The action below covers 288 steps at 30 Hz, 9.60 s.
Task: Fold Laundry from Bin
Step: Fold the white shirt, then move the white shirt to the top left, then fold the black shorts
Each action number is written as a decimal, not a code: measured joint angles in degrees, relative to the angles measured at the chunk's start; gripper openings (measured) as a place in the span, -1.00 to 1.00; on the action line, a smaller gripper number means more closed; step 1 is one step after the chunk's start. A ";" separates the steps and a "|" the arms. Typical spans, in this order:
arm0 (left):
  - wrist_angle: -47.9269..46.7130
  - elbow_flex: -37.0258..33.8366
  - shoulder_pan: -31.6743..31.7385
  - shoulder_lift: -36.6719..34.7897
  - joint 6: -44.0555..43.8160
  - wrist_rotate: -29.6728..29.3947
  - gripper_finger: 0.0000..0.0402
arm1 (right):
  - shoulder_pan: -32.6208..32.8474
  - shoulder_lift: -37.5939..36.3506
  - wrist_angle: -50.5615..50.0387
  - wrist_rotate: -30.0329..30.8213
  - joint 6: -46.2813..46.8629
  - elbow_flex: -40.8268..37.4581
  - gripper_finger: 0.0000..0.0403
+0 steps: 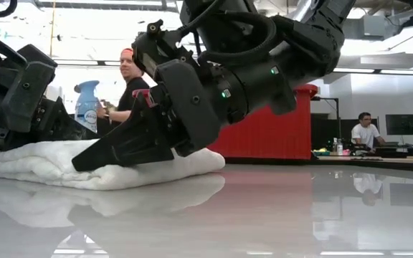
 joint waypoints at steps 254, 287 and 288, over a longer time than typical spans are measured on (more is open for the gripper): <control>-35.27 29.73 73.52 -43.73 94.05 46.79 -0.84 | -25.72 -54.66 -46.30 51.77 -22.83 -9.05 -0.41; -57.99 50.45 83.51 -17.57 70.32 72.20 -0.88 | -38.19 -51.78 -39.69 45.70 -25.51 -9.03 -0.41; -58.40 50.45 82.65 -17.57 69.42 72.57 -0.88 | -38.19 -51.80 -39.70 45.70 -25.51 -9.03 -0.41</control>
